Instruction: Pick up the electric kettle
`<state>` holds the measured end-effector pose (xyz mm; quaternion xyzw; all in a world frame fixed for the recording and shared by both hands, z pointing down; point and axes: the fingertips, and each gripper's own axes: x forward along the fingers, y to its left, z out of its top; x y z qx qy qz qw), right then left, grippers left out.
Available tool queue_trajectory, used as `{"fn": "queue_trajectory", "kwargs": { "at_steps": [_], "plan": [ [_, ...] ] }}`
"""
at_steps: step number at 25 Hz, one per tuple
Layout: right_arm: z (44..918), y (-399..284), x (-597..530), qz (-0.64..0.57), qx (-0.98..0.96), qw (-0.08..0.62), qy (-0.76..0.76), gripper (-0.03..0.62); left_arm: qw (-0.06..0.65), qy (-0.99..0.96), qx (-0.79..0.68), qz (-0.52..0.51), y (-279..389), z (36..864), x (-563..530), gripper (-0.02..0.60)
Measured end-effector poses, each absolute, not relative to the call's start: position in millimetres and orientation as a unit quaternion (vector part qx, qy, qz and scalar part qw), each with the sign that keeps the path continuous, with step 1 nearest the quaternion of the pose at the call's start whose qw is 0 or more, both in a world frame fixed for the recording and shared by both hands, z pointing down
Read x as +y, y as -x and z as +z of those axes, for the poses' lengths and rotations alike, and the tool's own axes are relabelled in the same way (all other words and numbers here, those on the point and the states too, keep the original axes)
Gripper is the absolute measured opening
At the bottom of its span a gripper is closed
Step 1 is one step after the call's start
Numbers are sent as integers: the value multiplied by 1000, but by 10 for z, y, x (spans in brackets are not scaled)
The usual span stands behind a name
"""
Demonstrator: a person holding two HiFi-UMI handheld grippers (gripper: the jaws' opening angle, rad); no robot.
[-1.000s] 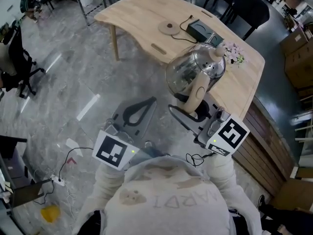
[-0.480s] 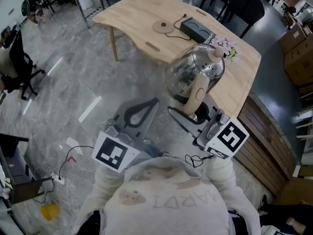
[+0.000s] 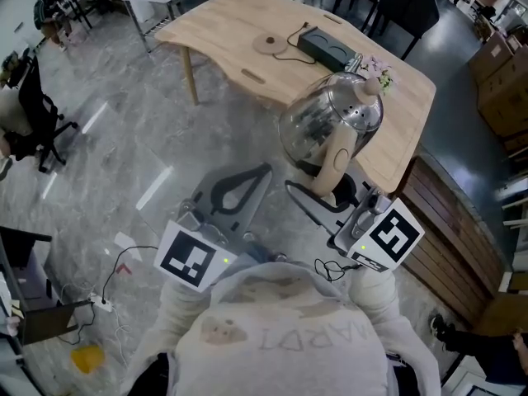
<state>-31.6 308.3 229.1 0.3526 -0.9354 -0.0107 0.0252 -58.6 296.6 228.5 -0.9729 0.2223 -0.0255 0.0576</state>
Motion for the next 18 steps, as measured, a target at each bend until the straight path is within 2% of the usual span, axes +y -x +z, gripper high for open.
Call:
{"fn": "queue_trajectory", "kwargs": {
  "at_steps": [18],
  "plan": [
    [2252, 357, 3326, -24, -932, 30, -361, 126, 57, 977, 203, -19, 574, 2219, 3221, 14]
  ]
}}
